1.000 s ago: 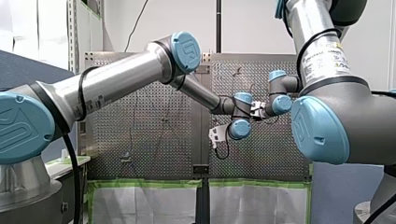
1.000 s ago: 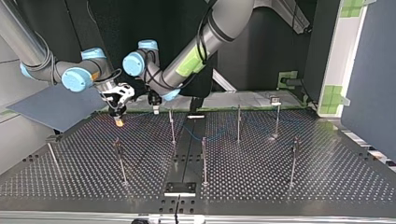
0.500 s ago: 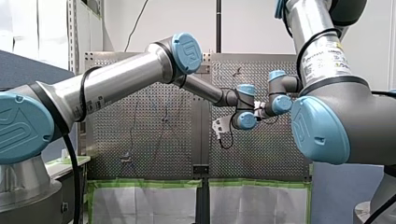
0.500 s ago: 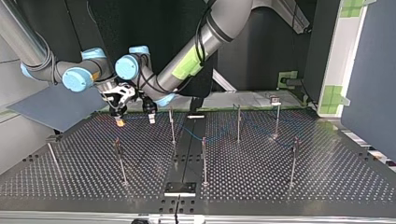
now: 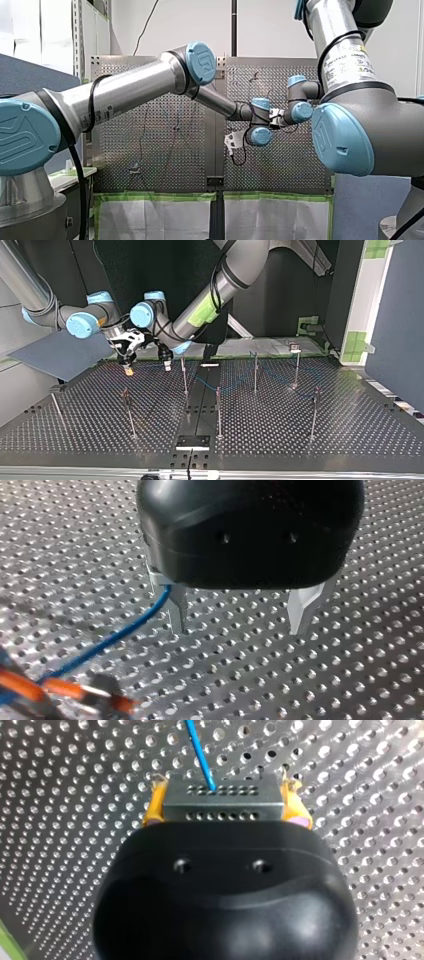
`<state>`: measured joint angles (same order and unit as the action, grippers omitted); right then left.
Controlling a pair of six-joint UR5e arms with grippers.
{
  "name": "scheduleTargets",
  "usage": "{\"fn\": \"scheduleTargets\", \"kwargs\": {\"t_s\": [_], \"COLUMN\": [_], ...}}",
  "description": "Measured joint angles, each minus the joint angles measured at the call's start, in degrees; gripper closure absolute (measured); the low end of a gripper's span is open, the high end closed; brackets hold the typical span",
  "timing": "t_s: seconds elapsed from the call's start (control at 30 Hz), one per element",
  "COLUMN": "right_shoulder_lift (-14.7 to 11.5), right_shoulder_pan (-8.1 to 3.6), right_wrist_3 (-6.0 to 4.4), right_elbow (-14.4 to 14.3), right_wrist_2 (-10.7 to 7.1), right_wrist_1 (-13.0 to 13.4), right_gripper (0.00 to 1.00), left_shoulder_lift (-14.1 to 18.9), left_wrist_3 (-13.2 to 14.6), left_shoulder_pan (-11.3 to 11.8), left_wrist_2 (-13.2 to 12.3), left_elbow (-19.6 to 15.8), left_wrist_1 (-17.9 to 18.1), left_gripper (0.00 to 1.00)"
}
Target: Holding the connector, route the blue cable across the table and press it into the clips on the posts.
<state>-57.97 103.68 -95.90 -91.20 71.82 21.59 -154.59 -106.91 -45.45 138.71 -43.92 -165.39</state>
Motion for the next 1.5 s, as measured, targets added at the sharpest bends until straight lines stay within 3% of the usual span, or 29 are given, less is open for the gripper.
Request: {"fn": "scheduleTargets", "kwargs": {"t_s": [0.3, 0.33, 0.37, 0.4, 0.43, 0.47, 0.5, 0.53, 0.93, 1.3, 1.5], "right_shoulder_lift": [0.01, 0.01, 0.01, 0.01, 0.01, 0.01, 0.01, 0.01, -0.52, -5.73, -8.67], "right_shoulder_pan": [-0.05, -0.05, -0.05, -0.05, -0.05, -0.06, -0.07, -0.07, -0.03, 0.15, 0.03], "right_wrist_3": [0.07, 0.08, 0.08, 0.08, 0.08, 0.08, 0.08, 0.08, 0.21, -0.26, -1.50], "right_elbow": [0.00, 0.00, 0.00, 0.00, 0.00, 0.00, 0.00, 0.00, 1.04, 1.43, 1.46], "right_wrist_2": [-0.09, -0.09, -0.09, -0.09, -0.09, -0.09, -0.09, -0.10, -0.60, -0.63, -0.63], "right_wrist_1": [0.04, 0.04, 0.04, 0.04, 0.04, 0.04, 0.04, 0.04, -0.56, -1.60, -2.43], "right_gripper": [1.00, 1.00, 1.00, 1.00, 1.00, 1.00, 1.00, 1.00, 1.00, 1.00, 1.00], "left_shoulder_lift": [-0.20, -0.20, -0.19, -0.19, -0.20, -0.19, -0.17, -0.16, 1.74, 7.92, 9.96], "left_wrist_3": [0.05, 0.08, 0.13, 0.22, 0.36, 0.45, 0.51, 0.51, -2.86, -3.30, -3.45], "left_shoulder_pan": [0.20, 0.18, 0.15, 0.10, 0.03, -0.03, -0.08, -0.15, -0.92, -2.39, -2.91], "left_wrist_2": [-0.21, -0.15, -0.08, -0.03, 0.07, 0.16, 0.30, 0.56, 1.26, 3.34, 5.56], "left_elbow": [-0.06, -0.05, -0.05, -0.05, -0.06, -0.06, -0.06, -0.05, -0.03, -0.09, -0.15], "left_wrist_1": [-0.48, -0.50, -0.52, -0.53, -0.56, -0.58, -0.61, -0.72, -3.93, -6.80, -9.01], "left_gripper": [0.00, 0.07, 0.24, 0.24, 0.45, 0.77, 0.77, 0.98, 0.98, 0.98, 0.98]}}
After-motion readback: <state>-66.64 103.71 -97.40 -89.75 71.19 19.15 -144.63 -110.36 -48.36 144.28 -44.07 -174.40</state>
